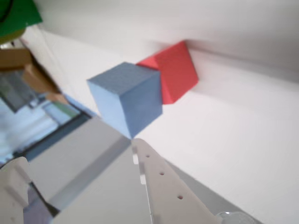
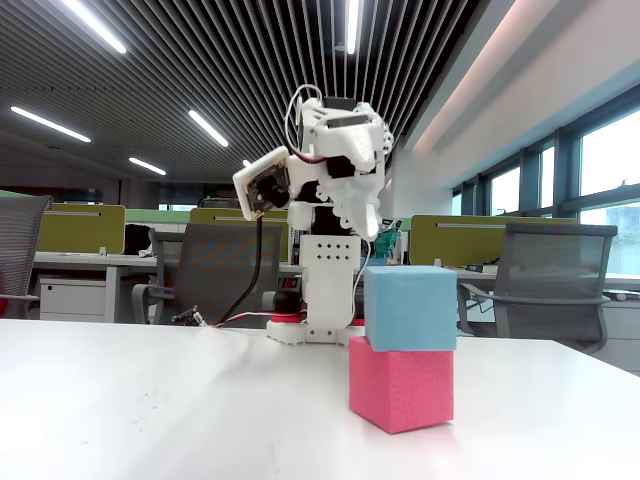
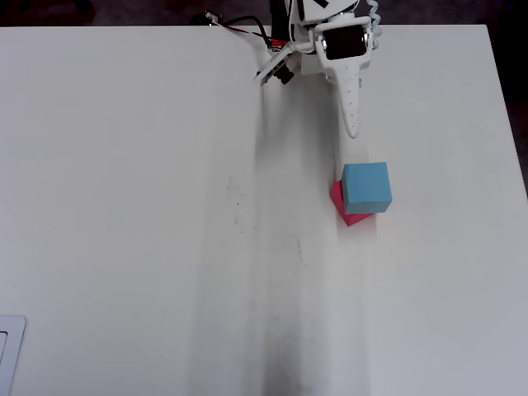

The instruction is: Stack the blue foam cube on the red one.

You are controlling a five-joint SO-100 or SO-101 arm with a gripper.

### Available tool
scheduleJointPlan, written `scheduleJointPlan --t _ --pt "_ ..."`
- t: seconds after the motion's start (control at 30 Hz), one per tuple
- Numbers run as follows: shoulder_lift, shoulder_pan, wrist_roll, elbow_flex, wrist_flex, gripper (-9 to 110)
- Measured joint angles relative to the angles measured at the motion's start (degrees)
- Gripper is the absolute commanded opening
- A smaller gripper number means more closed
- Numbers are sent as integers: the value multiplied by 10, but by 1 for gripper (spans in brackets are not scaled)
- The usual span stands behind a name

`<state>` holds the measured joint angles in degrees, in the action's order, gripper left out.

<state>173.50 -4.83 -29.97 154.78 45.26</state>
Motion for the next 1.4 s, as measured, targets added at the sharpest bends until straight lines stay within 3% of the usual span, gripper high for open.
scheduleJointPlan --t 0.57,1.4 --pt "83 14 8 126 12 26" --pt "85 8 8 135 -1 23"
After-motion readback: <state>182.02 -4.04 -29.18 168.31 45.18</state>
